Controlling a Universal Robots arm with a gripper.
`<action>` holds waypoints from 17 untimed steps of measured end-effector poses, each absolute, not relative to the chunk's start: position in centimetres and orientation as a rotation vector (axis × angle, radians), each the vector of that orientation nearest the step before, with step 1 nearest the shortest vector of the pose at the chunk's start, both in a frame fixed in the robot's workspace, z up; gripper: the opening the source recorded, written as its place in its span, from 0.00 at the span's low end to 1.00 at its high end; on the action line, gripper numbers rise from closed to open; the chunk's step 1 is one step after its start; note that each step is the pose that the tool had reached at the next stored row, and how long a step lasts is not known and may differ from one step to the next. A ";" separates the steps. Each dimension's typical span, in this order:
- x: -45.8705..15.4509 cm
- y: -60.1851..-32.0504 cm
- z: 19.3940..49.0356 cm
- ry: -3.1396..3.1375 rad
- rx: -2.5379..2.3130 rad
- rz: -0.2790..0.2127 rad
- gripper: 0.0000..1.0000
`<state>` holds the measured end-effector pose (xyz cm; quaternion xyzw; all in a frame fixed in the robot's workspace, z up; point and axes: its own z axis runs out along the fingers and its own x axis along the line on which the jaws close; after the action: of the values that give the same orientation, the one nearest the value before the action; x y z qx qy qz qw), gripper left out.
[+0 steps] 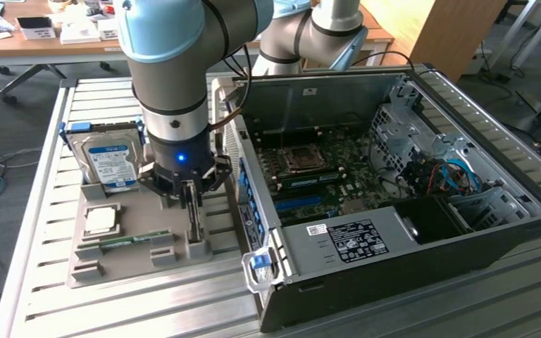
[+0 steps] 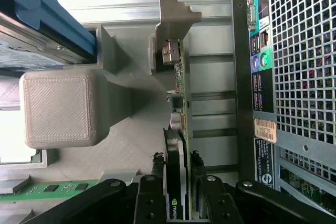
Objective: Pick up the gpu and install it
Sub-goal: 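Pick up the gpu and move the gpu toward the slot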
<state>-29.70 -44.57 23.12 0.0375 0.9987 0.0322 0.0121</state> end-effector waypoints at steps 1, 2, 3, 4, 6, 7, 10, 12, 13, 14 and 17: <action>-29.7 -44.6 23.1 3.114 0.117 0.100 0.33; -29.7 -44.6 23.1 3.114 0.117 0.100 0.33; -29.7 -44.6 23.1 3.114 0.117 0.100 0.32; -29.7 -44.6 23.1 3.114 0.117 0.100 0.27; -29.7 -44.6 23.1 3.114 0.117 0.100 0.27; -29.7 -44.6 23.1 3.114 0.117 0.100 0.27; -29.7 -44.6 23.1 3.114 0.117 0.101 0.27; -29.7 -44.6 23.1 3.114 0.117 0.100 0.27; -29.7 -44.6 23.1 3.114 0.117 0.100 0.27; -29.7 -44.6 23.1 3.114 0.117 0.101 0.27; -29.7 -44.6 23.1 3.114 0.117 0.100 0.27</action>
<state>-29.70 -44.56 23.12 0.0376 0.9987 0.0322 0.0121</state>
